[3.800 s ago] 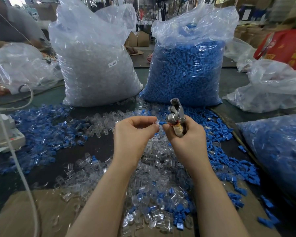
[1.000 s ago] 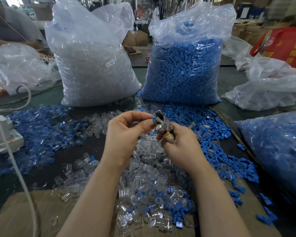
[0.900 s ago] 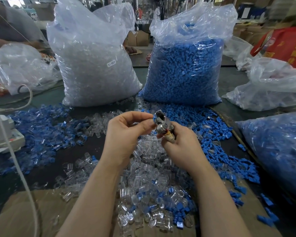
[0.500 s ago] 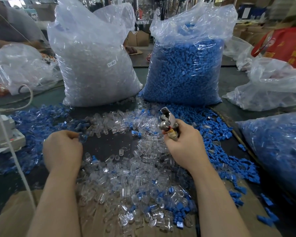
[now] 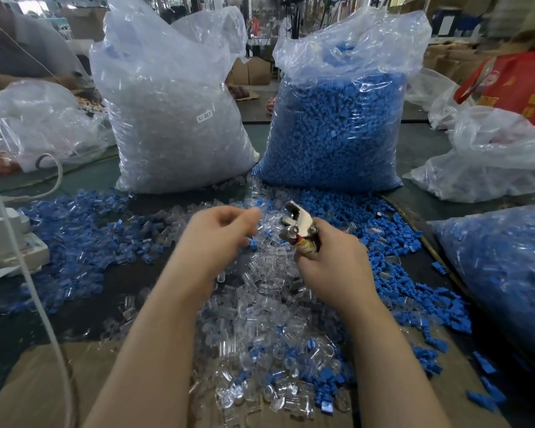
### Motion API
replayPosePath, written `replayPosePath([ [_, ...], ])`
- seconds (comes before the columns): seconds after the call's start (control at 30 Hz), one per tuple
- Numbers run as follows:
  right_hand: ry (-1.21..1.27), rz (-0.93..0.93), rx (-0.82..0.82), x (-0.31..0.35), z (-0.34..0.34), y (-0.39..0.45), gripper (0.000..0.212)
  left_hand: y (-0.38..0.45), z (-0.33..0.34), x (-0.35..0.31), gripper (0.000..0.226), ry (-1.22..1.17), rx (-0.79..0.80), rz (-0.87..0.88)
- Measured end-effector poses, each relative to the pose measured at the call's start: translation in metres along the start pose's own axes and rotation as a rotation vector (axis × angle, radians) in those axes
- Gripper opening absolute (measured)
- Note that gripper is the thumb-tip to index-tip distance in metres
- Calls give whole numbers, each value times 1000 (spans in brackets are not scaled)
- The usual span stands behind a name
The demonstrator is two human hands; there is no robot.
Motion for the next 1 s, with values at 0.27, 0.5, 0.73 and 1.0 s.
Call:
replayPosePath([
  [0.27, -76, -132, -19, 8, 1, 1, 22, -7, 31, -6, 22, -186, 109, -19],
  [0.5, -242, -39, -8, 0, -2, -2, 40, -1, 22, 1, 20, -241, -22, 13],
  [0.73, -377, 506, -83, -23, -15, -5, 35, 11, 26, 26, 39, 447, -174, 83],
  [1.0, -400, 741, 22, -42, -23, -16, 44, 14, 31, 44, 60, 781, -63, -76],
])
Point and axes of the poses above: each hand's wrist, its own y-axis towards the middle knuckle, its own z-axis out of the palm, x = y × z, the point moved 2 cm from there along y, towards the middle knuckle, and after that the axes turned 5 degrees about -z, right-handed, at the moved point
